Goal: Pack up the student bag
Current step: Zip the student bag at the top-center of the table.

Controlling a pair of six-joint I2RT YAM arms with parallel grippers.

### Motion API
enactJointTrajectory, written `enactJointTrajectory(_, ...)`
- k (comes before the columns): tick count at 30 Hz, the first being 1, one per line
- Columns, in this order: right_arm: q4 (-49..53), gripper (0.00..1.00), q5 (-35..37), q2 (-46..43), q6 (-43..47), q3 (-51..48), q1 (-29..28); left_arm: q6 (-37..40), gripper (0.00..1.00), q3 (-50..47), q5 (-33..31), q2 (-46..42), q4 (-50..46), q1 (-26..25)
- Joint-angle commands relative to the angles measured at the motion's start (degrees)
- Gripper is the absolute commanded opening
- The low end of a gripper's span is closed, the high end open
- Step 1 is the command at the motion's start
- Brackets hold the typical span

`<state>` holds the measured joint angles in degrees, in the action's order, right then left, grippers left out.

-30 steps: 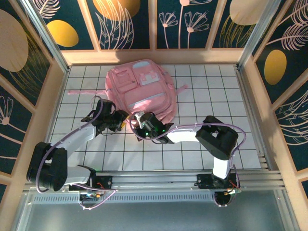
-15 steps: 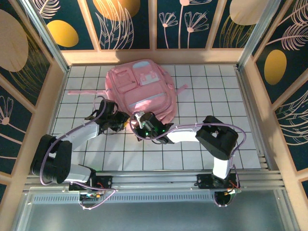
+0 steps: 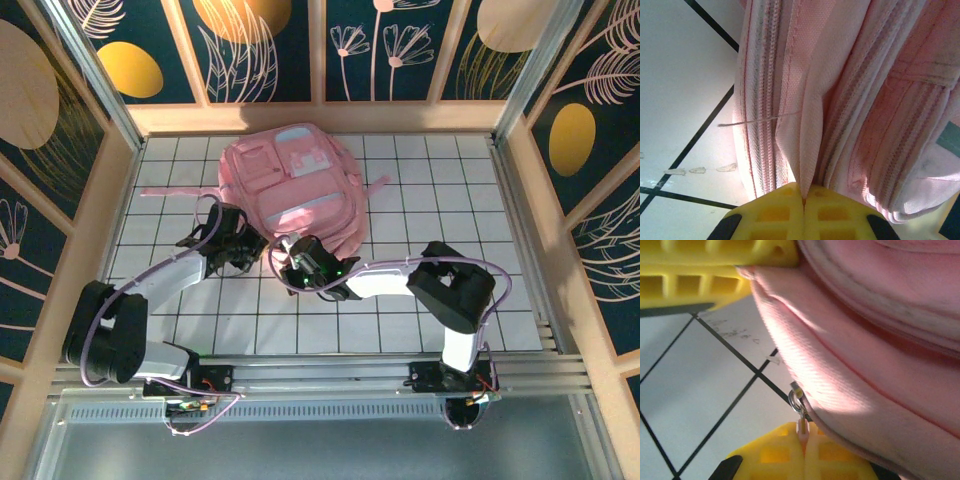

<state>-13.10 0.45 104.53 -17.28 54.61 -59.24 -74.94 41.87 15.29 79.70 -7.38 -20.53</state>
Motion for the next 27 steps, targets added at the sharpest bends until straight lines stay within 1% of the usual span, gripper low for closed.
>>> enactJointTrajectory(1, 6.4, 0.0, 3.7, -3.8, 2.3, -1.4, 0.3, 3.1, 0.0, 3.4, -6.2, -2.5, -1.1, 1.5)
enactJointTrajectory(8, 9.6, 0.0, 3.1, -9.2, 3.2, -5.6, 5.6, 5.4, 0.0, 3.4, -8.3, -5.2, -3.8, 3.5)
enactJointTrajectory(14, 11.1, 0.0, 4.1, -12.8, 5.0, -8.7, 9.9, 7.5, 0.0, 3.4, -9.7, -7.9, -5.4, 5.7)
enactJointTrajectory(19, 13.7, 0.0, 7.2, -14.4, 3.9, -10.2, 16.4, 12.0, 0.0, 4.8, -14.3, -8.6, -9.5, 6.5)
enactJointTrajectory(24, 12.0, 0.0, 4.7, -16.9, 3.0, -12.2, 21.3, 14.2, 0.0, 5.0, -16.2, -8.5, -10.3, 7.0)
enactJointTrajectory(27, 10.9, 0.0, 1.0, -17.4, 4.7, -12.0, 21.8, 15.0, 0.0, 5.5, -16.9, -7.8, -10.3, 7.1)
